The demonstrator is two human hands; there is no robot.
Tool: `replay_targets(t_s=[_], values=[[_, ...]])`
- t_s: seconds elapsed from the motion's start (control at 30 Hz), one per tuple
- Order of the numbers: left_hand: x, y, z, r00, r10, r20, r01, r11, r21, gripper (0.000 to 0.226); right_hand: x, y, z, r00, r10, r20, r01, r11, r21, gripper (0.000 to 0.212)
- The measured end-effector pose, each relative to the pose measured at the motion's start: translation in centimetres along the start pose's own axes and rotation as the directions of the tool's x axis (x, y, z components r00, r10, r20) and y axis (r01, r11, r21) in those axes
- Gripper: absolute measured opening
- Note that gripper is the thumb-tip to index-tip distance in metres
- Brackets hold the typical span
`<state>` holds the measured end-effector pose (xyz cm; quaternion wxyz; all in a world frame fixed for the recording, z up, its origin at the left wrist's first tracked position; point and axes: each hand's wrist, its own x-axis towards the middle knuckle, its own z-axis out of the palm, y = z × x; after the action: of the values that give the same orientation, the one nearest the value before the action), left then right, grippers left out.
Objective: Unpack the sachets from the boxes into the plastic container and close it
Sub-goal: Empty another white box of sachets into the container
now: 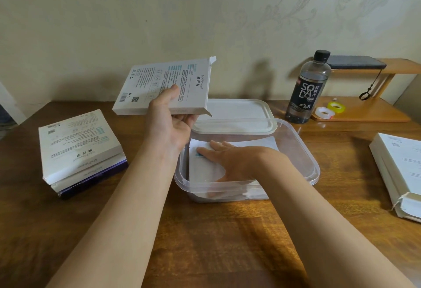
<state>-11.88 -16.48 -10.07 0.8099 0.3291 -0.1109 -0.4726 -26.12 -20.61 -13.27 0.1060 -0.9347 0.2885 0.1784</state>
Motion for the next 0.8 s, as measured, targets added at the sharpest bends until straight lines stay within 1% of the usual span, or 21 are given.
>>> replay_targets(t_s=[0.13,0.23,0.3,0.43,0.67,0.73,0.8], values=[[0.1,0.0,-0.1,1.000,-0.004,0.013,0.004,1.000,0.003,0.019,-0.3,0.5,-0.7,0.998,-0.046,-0.032,0.046,0.999,0.014,0.092],[0.3,0.1,-0.2,1.000,-0.008,0.010,0.008,1.000,0.000,0.021,-1.4,1.6,-1.8,0.994,-0.091,-0.062,0.092,0.996,0.013,0.097],[0.3,0.1,-0.2,1.000,-0.012,0.007,0.012,1.000,0.000,0.017,-1.8,2.2,-1.9,0.993,-0.110,-0.040,0.108,0.993,-0.039,0.100],[0.3,0.1,-0.1,1.000,-0.015,0.009,0.015,1.000,-0.010,0.015,-1.1,2.8,-0.7,0.995,-0.090,0.038,0.095,0.984,-0.148,0.107],[0.5,-0.1,-0.2,0.999,-0.020,0.025,0.020,1.000,0.006,0.021,-0.5,3.3,0.1,0.995,-0.102,0.009,0.102,0.977,-0.185,0.105],[0.5,-0.1,-0.2,0.999,-0.021,0.027,0.021,1.000,0.006,0.024,-0.7,3.1,0.0,0.995,-0.099,0.000,0.097,0.979,-0.181,0.104],[0.4,-0.1,-0.2,0.999,-0.029,0.037,0.028,1.000,0.011,0.025,-1.1,3.0,-0.5,0.996,-0.080,-0.036,0.076,0.992,-0.100,0.102]])
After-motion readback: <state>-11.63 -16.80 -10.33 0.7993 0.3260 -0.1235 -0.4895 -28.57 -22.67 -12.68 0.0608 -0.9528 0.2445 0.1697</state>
